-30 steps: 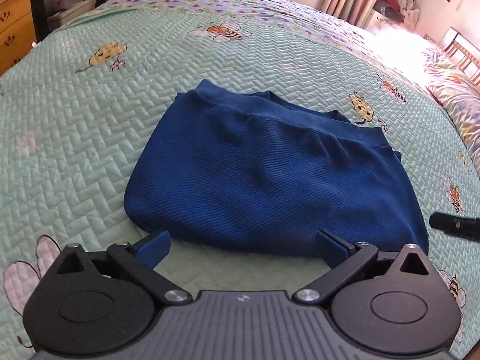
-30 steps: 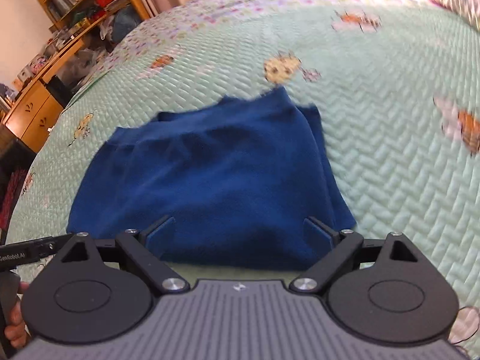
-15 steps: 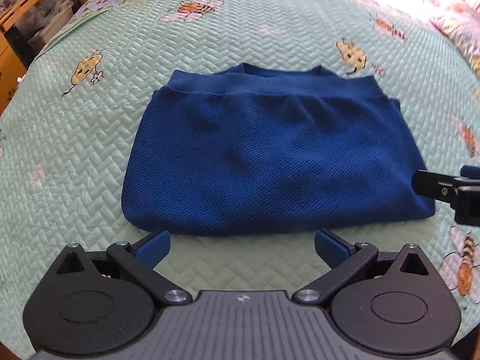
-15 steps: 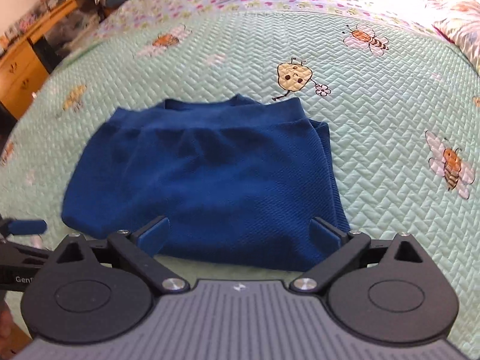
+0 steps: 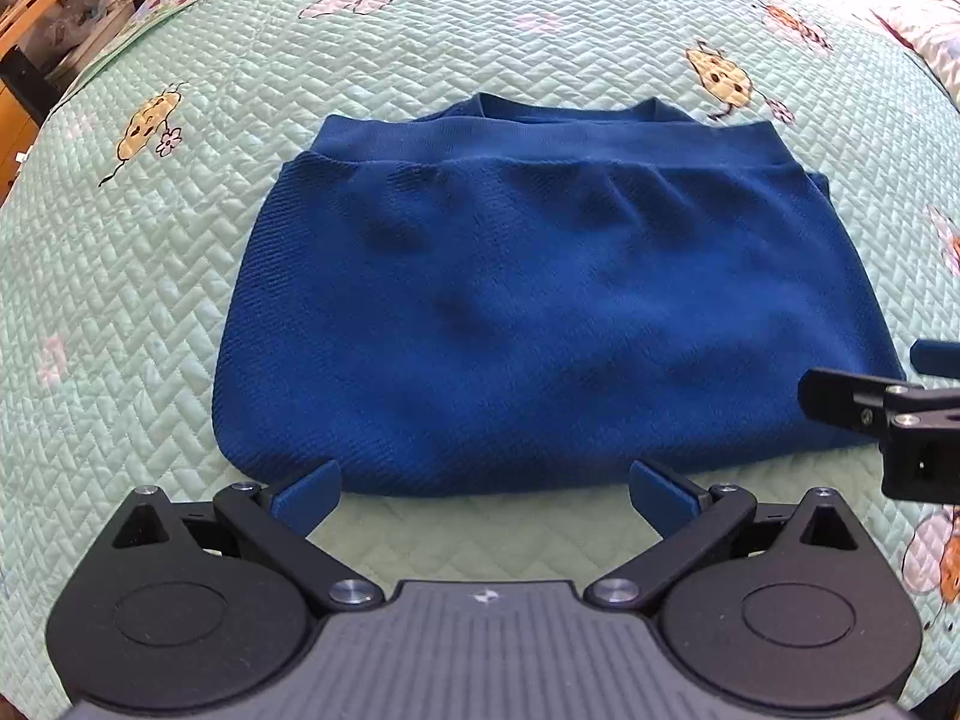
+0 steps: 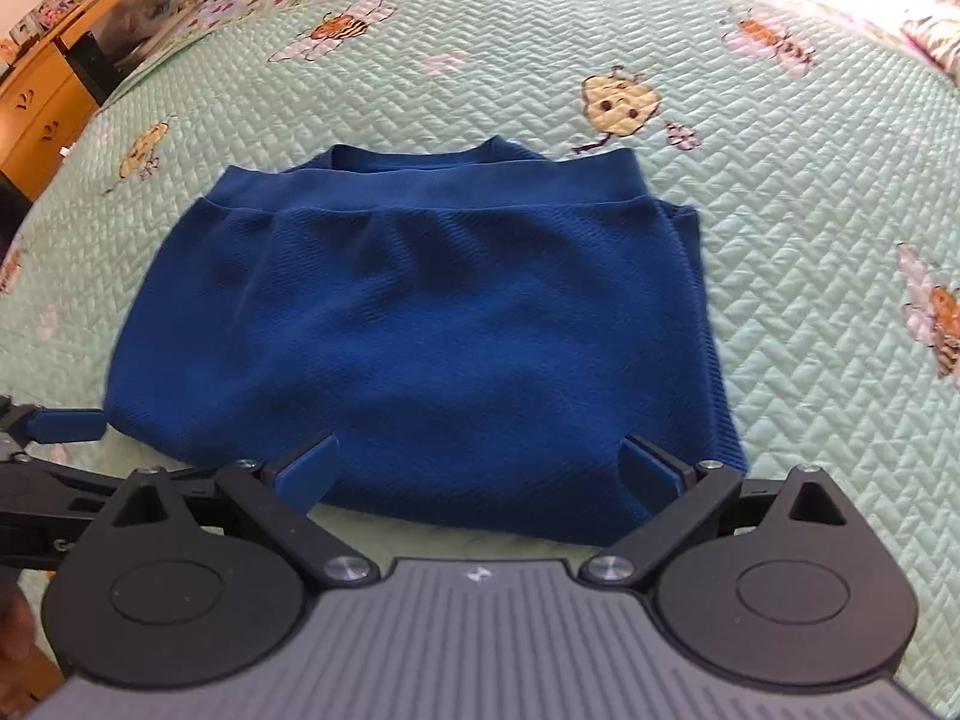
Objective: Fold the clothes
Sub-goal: 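Lift both grippers above the folded sweater bundle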
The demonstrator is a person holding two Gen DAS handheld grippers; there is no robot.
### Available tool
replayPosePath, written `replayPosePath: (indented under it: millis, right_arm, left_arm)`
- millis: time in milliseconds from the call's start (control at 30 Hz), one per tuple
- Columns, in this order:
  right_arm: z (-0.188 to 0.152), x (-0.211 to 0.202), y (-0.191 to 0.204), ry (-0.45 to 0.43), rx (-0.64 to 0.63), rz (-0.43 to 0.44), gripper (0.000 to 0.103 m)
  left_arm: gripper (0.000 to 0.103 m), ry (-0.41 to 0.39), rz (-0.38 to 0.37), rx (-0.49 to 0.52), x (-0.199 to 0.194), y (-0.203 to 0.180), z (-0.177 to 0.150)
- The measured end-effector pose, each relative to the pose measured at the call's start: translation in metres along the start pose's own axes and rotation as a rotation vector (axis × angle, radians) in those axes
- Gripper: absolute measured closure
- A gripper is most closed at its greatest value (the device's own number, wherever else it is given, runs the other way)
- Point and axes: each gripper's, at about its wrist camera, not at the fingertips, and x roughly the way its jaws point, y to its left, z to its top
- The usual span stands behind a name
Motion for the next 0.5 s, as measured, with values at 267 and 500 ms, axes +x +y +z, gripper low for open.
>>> replayPosePath:
  millis: [267, 500]
  right_arm:
    - [0.037, 0.015, 0.014, 0.145, -0.010, 0.061, 0.004]
    - [0.053, 0.030, 0.016, 0.195, 0.021, 0.062, 0.004]
  left_arm:
    - [0.001, 0.064, 0.066, 0.038, 0.000, 0.002, 0.038]
    - [0.001, 0.078, 0.089, 0.014, 0.004, 0.012, 0.066]
